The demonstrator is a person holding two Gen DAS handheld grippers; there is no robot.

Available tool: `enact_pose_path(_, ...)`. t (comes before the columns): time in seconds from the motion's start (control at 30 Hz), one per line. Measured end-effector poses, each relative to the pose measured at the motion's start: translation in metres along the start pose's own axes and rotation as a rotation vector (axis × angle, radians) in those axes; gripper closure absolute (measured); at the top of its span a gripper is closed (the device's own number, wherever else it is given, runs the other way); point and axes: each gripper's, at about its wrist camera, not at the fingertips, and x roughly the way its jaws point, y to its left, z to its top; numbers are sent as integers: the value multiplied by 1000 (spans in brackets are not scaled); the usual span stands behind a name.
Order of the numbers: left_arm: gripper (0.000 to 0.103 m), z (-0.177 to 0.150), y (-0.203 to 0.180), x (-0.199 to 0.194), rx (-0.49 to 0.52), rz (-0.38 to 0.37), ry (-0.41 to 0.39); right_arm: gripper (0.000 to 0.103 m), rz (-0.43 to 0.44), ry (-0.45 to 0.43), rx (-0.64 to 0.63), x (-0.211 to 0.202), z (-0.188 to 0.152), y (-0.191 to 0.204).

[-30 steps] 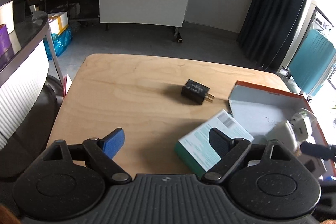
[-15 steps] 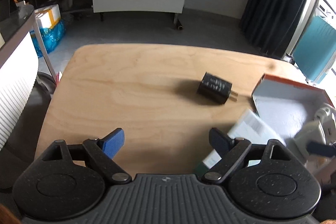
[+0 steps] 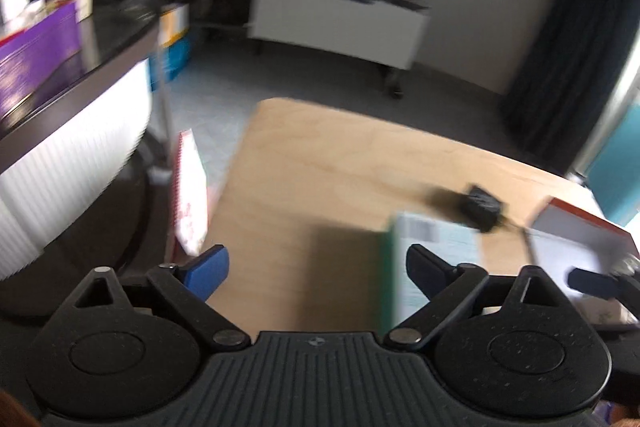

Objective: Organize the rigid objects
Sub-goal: 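Grasp the teal-and-white medicine box with the left tool while the right tool grasps the black charger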

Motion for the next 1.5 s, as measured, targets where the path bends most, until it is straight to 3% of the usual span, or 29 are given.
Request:
enact_pose_path(0.1, 1, -4, -31, 8, 74, -32, 7, 15, -33, -28, 34, -8, 1, -14)
enact_pose_path(0.37, 3, -23, -64, 45, 159, 18, 72, 15, -84, -9, 37, -17, -3, -45)
enact_pose_path(0.43, 10, -26, -60, 47, 177, 59, 56, 15, -42, -20, 54, -17, 1, -51)
enact_pose_path(0.5, 32, -24, -57, 43, 183, 68, 35, 14, 4, -35, 46, -15, 6, -51)
enact_pose_path(0.6, 32, -17, -46, 41, 140, 33, 41, 14, 93, -36, -25, -2, 19, -44)
enact_pose_path(0.77, 32, -10, -30, 28, 101, 52, 7, 14, 179, -3, -130, 35, 44, -38)
enact_pose_path(1.07, 32, -10, -13, 20, 46, 41, -13, 16, 242, 64, -221, 102, 76, -34)
enact_pose_path(1.17, 32, -10, -12, 21, 33, 41, -18, 34, 271, 82, -209, 114, 75, -36)
enact_pose_path(1.27, 32, -10, -10, 21, 17, 46, -18, 60, 304, 90, -161, 112, 74, -39)
enact_pose_path(1.5, 32, -12, -9, 7, -4, 63, -40, 60, 251, 95, -129, 83, 59, -22)
